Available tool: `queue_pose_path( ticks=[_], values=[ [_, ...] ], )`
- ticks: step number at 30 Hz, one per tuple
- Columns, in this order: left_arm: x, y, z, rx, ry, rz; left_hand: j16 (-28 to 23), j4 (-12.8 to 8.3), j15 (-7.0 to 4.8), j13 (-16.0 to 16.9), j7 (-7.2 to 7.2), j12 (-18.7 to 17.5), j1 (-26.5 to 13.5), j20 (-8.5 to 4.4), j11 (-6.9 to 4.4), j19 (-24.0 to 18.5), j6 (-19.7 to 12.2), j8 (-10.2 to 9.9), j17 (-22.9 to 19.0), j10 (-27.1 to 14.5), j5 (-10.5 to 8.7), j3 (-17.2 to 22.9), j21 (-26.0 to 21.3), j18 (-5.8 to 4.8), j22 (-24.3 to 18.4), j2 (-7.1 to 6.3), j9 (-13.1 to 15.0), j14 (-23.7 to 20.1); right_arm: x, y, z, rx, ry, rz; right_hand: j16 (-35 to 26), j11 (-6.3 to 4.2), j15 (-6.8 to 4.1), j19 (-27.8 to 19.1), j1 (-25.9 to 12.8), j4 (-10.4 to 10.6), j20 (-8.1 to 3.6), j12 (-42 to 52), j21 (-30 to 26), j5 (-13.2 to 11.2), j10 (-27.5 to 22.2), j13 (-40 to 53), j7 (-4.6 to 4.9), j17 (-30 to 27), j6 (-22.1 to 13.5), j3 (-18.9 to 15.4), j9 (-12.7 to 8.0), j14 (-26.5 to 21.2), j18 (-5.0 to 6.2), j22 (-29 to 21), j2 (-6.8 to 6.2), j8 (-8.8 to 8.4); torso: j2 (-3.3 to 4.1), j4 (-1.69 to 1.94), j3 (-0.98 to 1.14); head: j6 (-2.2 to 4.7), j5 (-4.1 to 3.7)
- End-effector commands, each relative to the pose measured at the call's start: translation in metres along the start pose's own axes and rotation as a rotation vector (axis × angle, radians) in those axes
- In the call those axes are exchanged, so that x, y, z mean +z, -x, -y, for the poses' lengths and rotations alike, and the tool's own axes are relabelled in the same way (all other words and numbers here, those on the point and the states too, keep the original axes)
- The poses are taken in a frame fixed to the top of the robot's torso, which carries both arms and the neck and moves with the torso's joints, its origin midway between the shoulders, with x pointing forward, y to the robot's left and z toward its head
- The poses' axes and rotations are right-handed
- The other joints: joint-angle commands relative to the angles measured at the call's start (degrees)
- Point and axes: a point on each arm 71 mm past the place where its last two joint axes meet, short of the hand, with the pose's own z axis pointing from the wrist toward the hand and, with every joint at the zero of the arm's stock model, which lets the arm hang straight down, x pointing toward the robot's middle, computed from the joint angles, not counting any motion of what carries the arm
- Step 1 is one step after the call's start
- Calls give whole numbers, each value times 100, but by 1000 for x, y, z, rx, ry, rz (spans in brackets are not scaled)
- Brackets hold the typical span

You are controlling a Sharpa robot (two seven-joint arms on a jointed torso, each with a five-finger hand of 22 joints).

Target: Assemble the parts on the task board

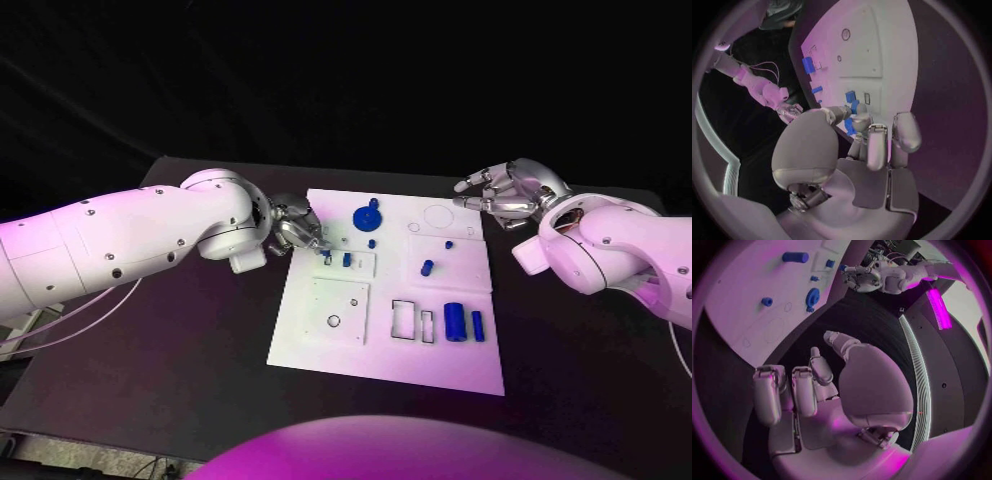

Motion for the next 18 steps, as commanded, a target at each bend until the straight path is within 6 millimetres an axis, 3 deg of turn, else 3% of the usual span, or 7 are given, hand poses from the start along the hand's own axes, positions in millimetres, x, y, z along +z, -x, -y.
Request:
queue_pose_path(
  ticks=[1, 7, 18],
  values=[
    [0, -2, 4, 63, -44, 45, 20, -1120, -35, 15, -7, 34, -65, -7, 1, 44, 51, 45, 844, 52, 22, 1158, 29, -47, 24, -20, -9, 408, 0, -2, 1, -1, -2, -16, -21, 12, -2, 317, -23, 35, -4, -28, -35, 3, -25, -4, -9, 503, -21, 5, 1, 355, 67, 1035, -12, 19, -3, 9, -7, -14, 10],
    [2, -6, 6, 99, -56, 55, 22, -1146, -40, 25, -12, 42, -93, -13, -4, 68, 63, 53, 848, 69, 24, 1210, 50, -54, 64, -32, -18, 410, 0, -3, 2, 0, -4, -18, -21, 12, -2, 317, -23, 35, -4, -28, -35, 3, -25, -4, -9, 503, -21, 5, 1, 355, 67, 1035, -12, 19, -4, 6, -11, -21, 20],
    [6, -7, 9, 143, -52, 77, 24, -1191, -48, 86, -20, 83, -141, -21, -14, 113, 89, 70, 854, 124, 38, 1282, 89, -69, 139, -58, -32, 413, 0, -3, 3, 3, -5, -17, -21, 12, -2, 317, -23, 35, -4, -28, -35, 3, -25, -4, -9, 503, -21, 5, 1, 355, 67, 1035, -12, 19, 5, 2, -1, -35, 18]
  ],
)
